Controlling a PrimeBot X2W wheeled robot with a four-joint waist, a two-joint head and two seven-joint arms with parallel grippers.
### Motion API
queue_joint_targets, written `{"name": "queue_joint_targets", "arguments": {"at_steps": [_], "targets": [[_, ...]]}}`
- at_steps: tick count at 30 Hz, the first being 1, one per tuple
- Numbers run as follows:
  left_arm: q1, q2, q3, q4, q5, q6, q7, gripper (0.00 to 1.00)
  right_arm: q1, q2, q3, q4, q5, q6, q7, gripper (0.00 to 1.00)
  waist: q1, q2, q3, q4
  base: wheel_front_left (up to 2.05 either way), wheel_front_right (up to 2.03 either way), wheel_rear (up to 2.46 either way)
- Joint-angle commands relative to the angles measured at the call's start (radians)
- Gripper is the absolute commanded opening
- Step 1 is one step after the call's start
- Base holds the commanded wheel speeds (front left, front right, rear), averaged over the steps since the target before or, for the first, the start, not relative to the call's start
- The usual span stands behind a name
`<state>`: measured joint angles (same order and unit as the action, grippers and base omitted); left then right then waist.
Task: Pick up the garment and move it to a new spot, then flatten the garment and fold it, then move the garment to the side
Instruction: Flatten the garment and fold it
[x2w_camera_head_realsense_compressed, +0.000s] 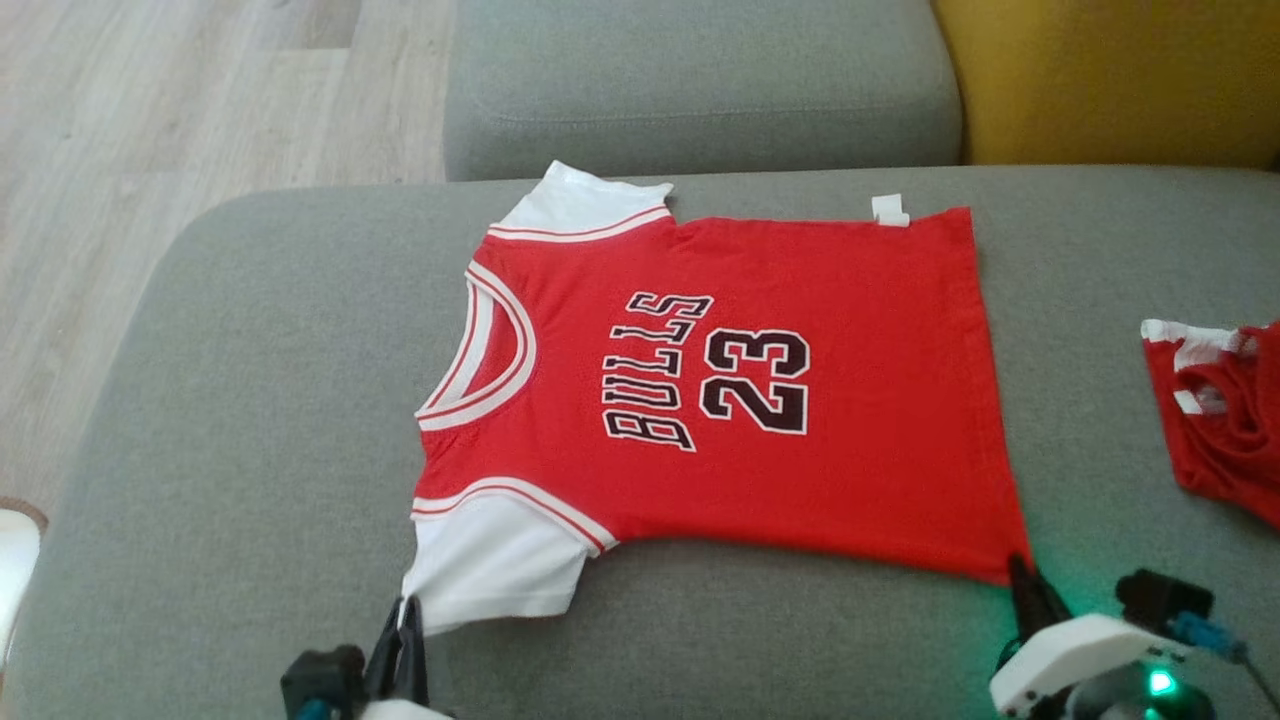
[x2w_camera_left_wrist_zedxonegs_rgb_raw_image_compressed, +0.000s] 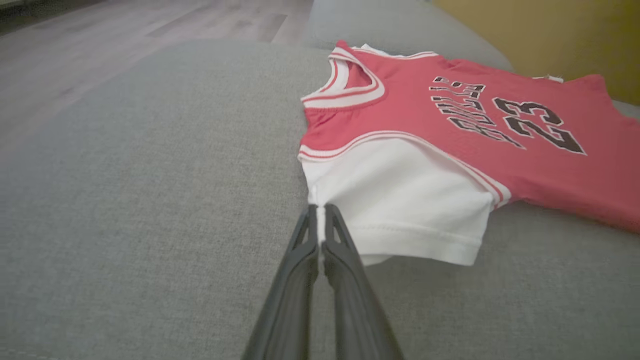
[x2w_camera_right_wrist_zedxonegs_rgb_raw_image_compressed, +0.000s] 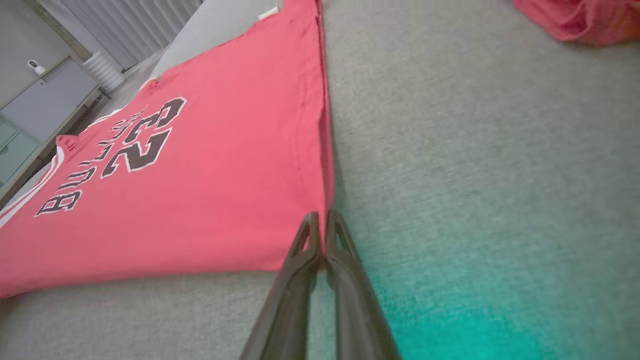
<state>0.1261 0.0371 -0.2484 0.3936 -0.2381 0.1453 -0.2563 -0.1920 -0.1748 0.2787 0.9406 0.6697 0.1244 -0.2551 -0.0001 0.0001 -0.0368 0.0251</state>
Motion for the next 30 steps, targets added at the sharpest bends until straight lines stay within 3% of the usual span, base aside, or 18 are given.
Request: {"name": "queue_joint_targets", "arguments": {"at_steps": [1,6,11,21,30], "targets": [[-0.04,0.013,0.038,-0.072,0.018,0.0,-0.005,0.0,-0.032,-0.032,-0.004,-0.036,-0.001,0.006,-0.006,0.0,0.0001,-0.0001,0.008,0.002,0.0,0.0,0.0],[-0.133,0.013,0.048,-0.172,0.086,0.005,-0.005,0.0,-0.093,-0.023,-0.052,-0.09,-0.024,0.006,-0.006,0.0,0.0001,-0.0001,0.046,-0.001,0.0,0.0,0.0],[-0.33,0.02,0.059,-0.157,0.158,-0.018,-0.005,0.0,-0.19,0.0,-0.067,-0.136,-0.037,0.006,-0.006,0.0,0.0001,-0.0001,0.116,-0.019,0.0,0.0,0.0],[-0.656,0.048,0.03,0.036,0.236,-0.065,-0.005,0.0,-0.359,0.028,-0.085,-0.114,-0.064,0.006,0.0,0.0,0.0001,-0.0001,0.256,-0.062,0.0,0.0,0.0],[-0.789,0.046,0.029,0.185,0.245,-0.024,-0.005,0.0,-0.474,0.057,-0.074,-0.027,-0.099,0.006,-0.003,0.0,0.0001,-0.0001,0.348,-0.079,0.0,0.0,0.0]]}}
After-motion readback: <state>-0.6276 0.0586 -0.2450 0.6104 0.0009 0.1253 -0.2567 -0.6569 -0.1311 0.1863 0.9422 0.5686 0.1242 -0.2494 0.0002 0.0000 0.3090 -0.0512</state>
